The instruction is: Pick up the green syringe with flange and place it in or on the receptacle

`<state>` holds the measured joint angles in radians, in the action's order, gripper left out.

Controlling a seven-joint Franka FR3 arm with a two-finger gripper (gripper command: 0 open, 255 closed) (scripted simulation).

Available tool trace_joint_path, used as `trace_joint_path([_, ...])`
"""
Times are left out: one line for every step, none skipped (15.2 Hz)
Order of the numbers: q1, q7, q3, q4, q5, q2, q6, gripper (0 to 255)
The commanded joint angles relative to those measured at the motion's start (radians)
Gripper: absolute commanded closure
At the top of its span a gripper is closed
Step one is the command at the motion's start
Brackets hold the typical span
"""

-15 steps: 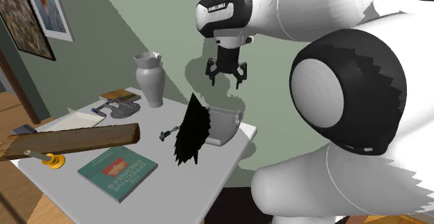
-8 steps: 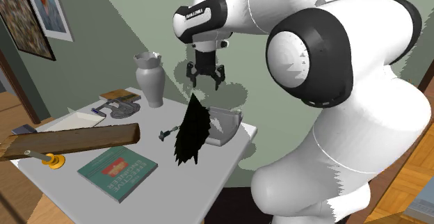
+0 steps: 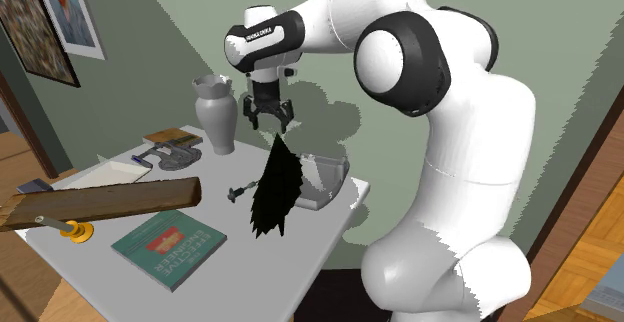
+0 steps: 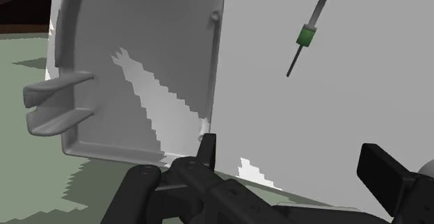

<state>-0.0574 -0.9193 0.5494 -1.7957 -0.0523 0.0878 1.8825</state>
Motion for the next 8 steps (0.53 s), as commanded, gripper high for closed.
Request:
trace_joint_path([-0.034,-0.076,0.014,0.109,-0.061,0.108,-0.031,0])
trace_joint_path([-0.041,-0.083,0.012,0.120,-0.066,0.120,-0.035,0])
trace_joint_path([-0.042,-0.084,0.010,0.109,-0.067,0.121,-0.022,0])
trace_joint_path([-0.042,-0.085,0.010,0.097,-0.069,0.123,-0.009,0])
trace_joint_path([-0.042,-0.086,0.009,0.086,-0.070,0.125,0.004,0])
trace_joint_path([-0.042,-0.087,0.008,0.075,-0.072,0.128,0.017,0])
trace_joint_path([-0.042,-0.088,0.008,0.065,-0.074,0.130,0.029,0])
trace_joint_path([-0.042,-0.090,0.007,0.054,-0.076,0.133,0.042,0])
